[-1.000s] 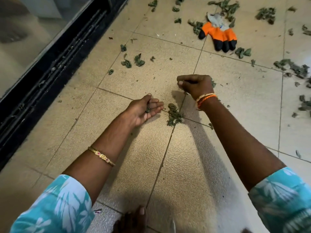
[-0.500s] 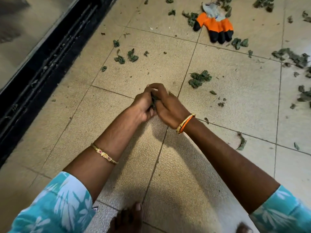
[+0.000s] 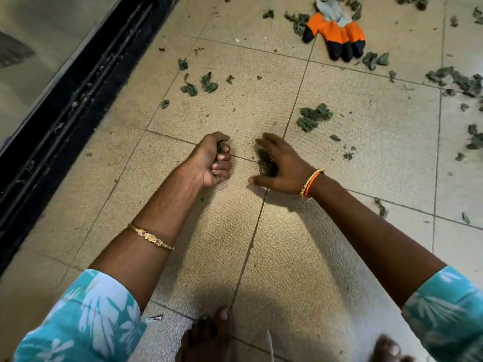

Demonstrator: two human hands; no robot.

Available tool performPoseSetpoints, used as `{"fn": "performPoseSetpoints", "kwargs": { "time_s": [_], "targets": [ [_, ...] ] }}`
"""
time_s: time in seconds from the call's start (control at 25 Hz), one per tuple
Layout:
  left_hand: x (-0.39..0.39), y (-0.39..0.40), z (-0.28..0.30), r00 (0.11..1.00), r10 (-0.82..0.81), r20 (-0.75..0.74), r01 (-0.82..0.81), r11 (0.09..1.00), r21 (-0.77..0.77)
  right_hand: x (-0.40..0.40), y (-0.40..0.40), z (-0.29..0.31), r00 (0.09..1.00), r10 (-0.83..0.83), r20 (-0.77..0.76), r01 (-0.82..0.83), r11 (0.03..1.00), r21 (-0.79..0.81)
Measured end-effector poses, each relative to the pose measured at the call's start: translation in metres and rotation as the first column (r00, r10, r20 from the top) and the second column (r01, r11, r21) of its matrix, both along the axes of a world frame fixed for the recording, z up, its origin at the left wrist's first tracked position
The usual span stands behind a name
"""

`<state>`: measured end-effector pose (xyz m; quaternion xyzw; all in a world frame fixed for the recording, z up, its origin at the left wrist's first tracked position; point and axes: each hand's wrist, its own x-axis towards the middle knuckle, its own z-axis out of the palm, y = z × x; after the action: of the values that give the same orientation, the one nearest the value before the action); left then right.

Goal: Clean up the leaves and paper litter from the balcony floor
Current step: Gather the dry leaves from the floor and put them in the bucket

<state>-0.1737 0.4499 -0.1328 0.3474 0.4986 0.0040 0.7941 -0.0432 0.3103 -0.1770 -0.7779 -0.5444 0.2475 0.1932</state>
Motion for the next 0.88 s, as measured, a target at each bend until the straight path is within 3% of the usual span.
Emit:
{"fn": "performPoseSetpoints", "kwargs": {
  "time_s": [0.12,0.24,0.4,0.48,0.52,0.56,0.6,0.64,0.68,0.72,0.76,0.8,0.88],
  "targets": [
    [-0.002,-0.005,-0.005,0.998,-0.068,0.003,0.068,0.996,-0.054,-0.018,-0.014,-0.014,0.974,0.128,0.188,-0.16,0.973,0.166],
    [-0.002,-0.009,-0.009,0.993,-0.117,-0.007,0.115,0.985,-0.129,-0.023,-0.04,-0.023,0.969,0.057,0.241,-0.137,0.934,0.33],
    [0.002,-0.018,-0.01,0.98,-0.2,-0.013,0.198,0.976,-0.095,-0.019,-0.05,-0.02,0.94,0.043,0.339,-0.178,0.908,0.378],
    [0.005,-0.025,-0.01,0.975,-0.223,-0.008,0.222,0.972,-0.079,-0.018,-0.047,-0.007,0.982,-0.047,0.184,-0.038,0.9,0.434],
    [0.007,-0.029,-0.01,0.973,-0.229,-0.007,0.228,0.971,-0.078,-0.015,-0.045,0.004,0.981,-0.189,-0.05,0.191,0.872,0.45],
    [0.009,-0.034,-0.011,0.972,-0.234,-0.016,0.232,0.97,-0.076,-0.01,-0.044,0.015,0.87,-0.358,-0.34,0.474,0.798,0.372],
    [0.012,-0.04,-0.011,0.971,-0.238,-0.027,0.235,0.969,-0.076,-0.002,-0.044,0.024,0.666,-0.449,-0.596,0.672,0.708,0.216],
    [0.016,-0.048,-0.012,0.971,-0.238,-0.036,0.234,0.969,-0.082,0.006,-0.045,0.03,0.452,-0.469,-0.759,0.78,0.621,0.082],
    [0.021,-0.058,-0.011,0.971,-0.236,-0.038,0.232,0.968,-0.099,0.012,-0.046,0.032,0.31,-0.464,-0.83,0.834,0.552,0.003],
    [0.027,-0.067,-0.011,0.972,-0.234,-0.035,0.228,0.966,-0.119,0.011,-0.045,0.033,0.245,-0.465,-0.851,0.86,0.51,-0.031],
    [0.033,-0.079,-0.009,0.972,-0.234,-0.021,0.228,0.963,-0.141,0.006,-0.044,0.035,0.251,-0.491,-0.834,0.874,0.486,-0.024],
    [0.04,-0.089,-0.009,0.973,-0.23,-0.009,0.227,0.963,-0.149,-0.005,-0.044,0.036,0.311,-0.534,-0.786,0.875,0.484,0.017],
    [0.052,-0.106,-0.006,0.984,-0.178,0.008,0.177,0.973,-0.149,-0.033,-0.049,0.034,0.53,-0.573,-0.625,0.811,0.558,0.176]
  ]
}}
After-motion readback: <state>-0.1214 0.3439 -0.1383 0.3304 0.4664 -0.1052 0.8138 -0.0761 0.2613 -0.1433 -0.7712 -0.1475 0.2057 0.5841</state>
